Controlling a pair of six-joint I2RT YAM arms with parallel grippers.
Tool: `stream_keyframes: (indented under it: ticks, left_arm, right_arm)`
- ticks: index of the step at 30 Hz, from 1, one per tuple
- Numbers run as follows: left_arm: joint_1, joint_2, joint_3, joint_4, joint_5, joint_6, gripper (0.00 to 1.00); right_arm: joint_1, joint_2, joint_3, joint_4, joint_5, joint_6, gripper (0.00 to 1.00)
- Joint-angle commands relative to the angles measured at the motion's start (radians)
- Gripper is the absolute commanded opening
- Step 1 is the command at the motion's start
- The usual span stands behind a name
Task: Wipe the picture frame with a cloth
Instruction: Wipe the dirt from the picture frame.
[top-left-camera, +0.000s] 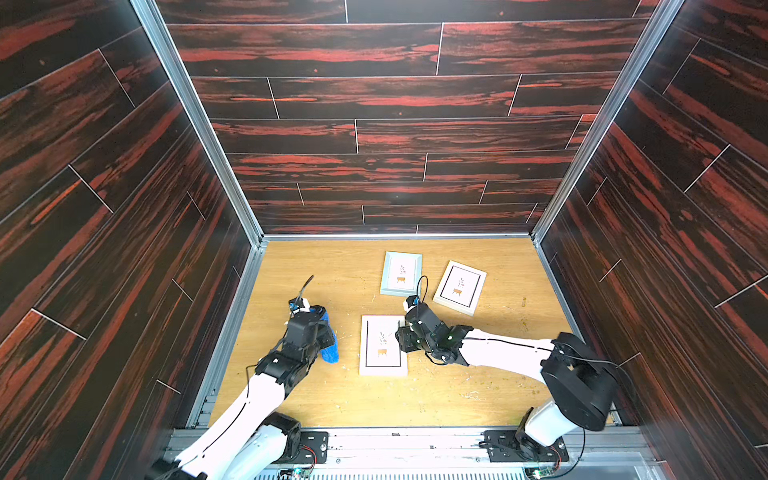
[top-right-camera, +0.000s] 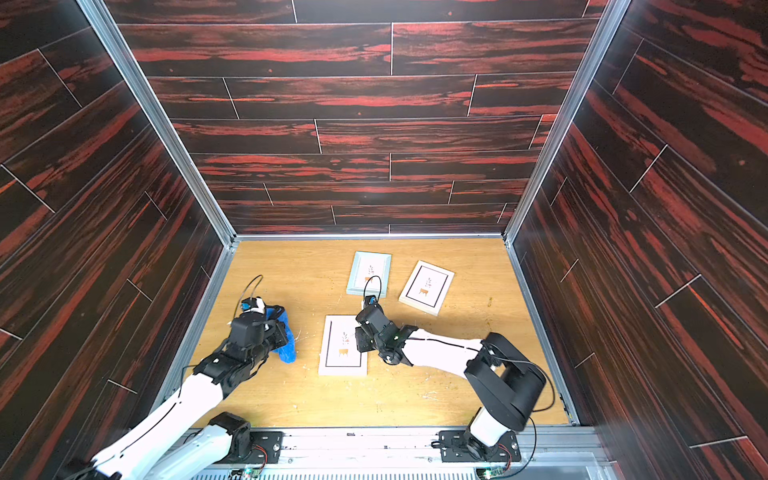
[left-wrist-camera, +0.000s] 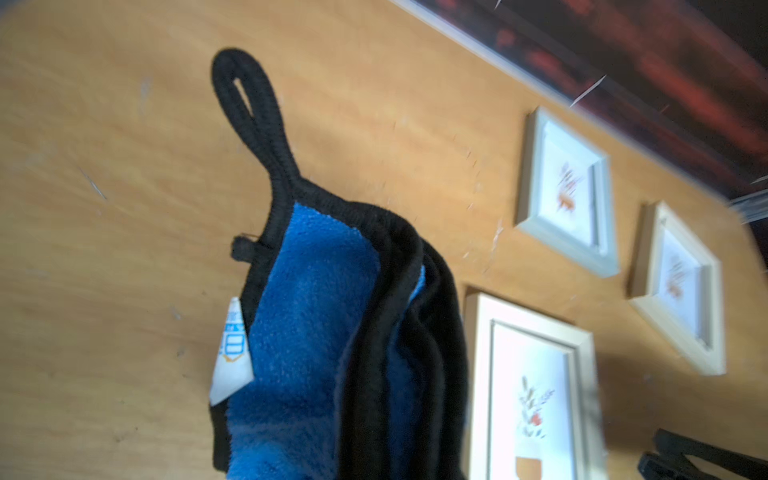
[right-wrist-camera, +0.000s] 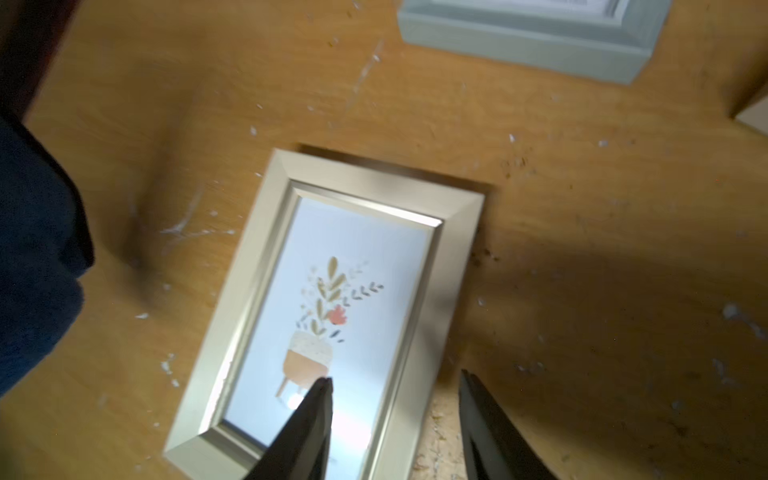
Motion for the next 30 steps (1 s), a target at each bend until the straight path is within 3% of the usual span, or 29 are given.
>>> stream_keyframes:
  ticks: [1, 6, 15, 24, 27, 30]
  left_arm:
    - [0.004, 0.082, 0.029, 0.074, 0.123, 0.027, 0.0]
    - [-0.001, 0.241, 0.092, 0.138, 0.256, 0.016, 0.0]
    - [-0.067, 0.464, 0.195, 0.223, 0.307, -0.004, 0.0]
    - [-0.1, 0.677, 0.343, 0.074, 0.279, 0.003, 0.0]
    - [-0.12, 0.664, 0.322, -0.019, 0.251, -0.005, 0.0]
    - [-0.201, 0.606, 0.257, -0.048, 0.268, -0.069, 0.0]
  right_arm:
    - [0.001, 0.046, 0.021, -0.063, 0.007, 0.055, 0.52]
    - [0.001, 0.1, 0.036, -0.05, -0.03, 0.062, 0.51]
    - [0.005, 0.167, 0.054, -0.055, -0.046, 0.054, 0.46]
    - [0.008, 0.18, 0.084, -0.109, 0.034, 0.062, 0.22]
    - [0.007, 0.185, 0.097, -0.13, 0.067, 0.083, 0.14]
    - [0.007, 0.193, 0.099, -0.126, 0.075, 0.106, 0.09]
